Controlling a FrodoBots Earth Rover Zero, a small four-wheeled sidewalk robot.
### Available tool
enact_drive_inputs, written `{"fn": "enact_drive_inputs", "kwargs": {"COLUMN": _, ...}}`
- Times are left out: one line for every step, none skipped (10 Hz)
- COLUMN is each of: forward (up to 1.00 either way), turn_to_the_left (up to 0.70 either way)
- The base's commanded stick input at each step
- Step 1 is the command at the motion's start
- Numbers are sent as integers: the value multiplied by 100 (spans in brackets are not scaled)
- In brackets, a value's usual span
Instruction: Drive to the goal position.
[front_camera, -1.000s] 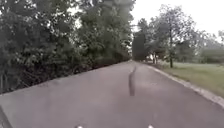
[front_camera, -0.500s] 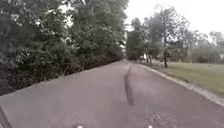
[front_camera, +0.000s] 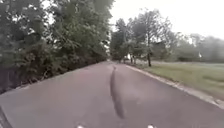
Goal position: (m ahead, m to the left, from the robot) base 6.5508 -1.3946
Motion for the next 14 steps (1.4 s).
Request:
{"fn": "enact_drive_inputs", "kwargs": {"forward": 70, "turn_to_the_left": 0}}
{"fn": "enact_drive_inputs", "kwargs": {"forward": 70, "turn_to_the_left": 0}}
{"fn": "enact_drive_inputs", "kwargs": {"forward": 70, "turn_to_the_left": 0}}
{"fn": "enact_drive_inputs", "kwargs": {"forward": 70, "turn_to_the_left": 0}}
{"fn": "enact_drive_inputs", "kwargs": {"forward": 70, "turn_to_the_left": 0}}
{"fn": "enact_drive_inputs", "kwargs": {"forward": 70, "turn_to_the_left": 0}}
{"fn": "enact_drive_inputs", "kwargs": {"forward": 70, "turn_to_the_left": 0}}
{"fn": "enact_drive_inputs", "kwargs": {"forward": 70, "turn_to_the_left": -28}}
{"fn": "enact_drive_inputs", "kwargs": {"forward": 70, "turn_to_the_left": -35}}
{"fn": "enact_drive_inputs", "kwargs": {"forward": 70, "turn_to_the_left": -35}}
{"fn": "enact_drive_inputs", "kwargs": {"forward": 70, "turn_to_the_left": -35}}
{"fn": "enact_drive_inputs", "kwargs": {"forward": 70, "turn_to_the_left": -35}}
{"fn": "enact_drive_inputs", "kwargs": {"forward": 70, "turn_to_the_left": 0}}
{"fn": "enact_drive_inputs", "kwargs": {"forward": 70, "turn_to_the_left": 0}}
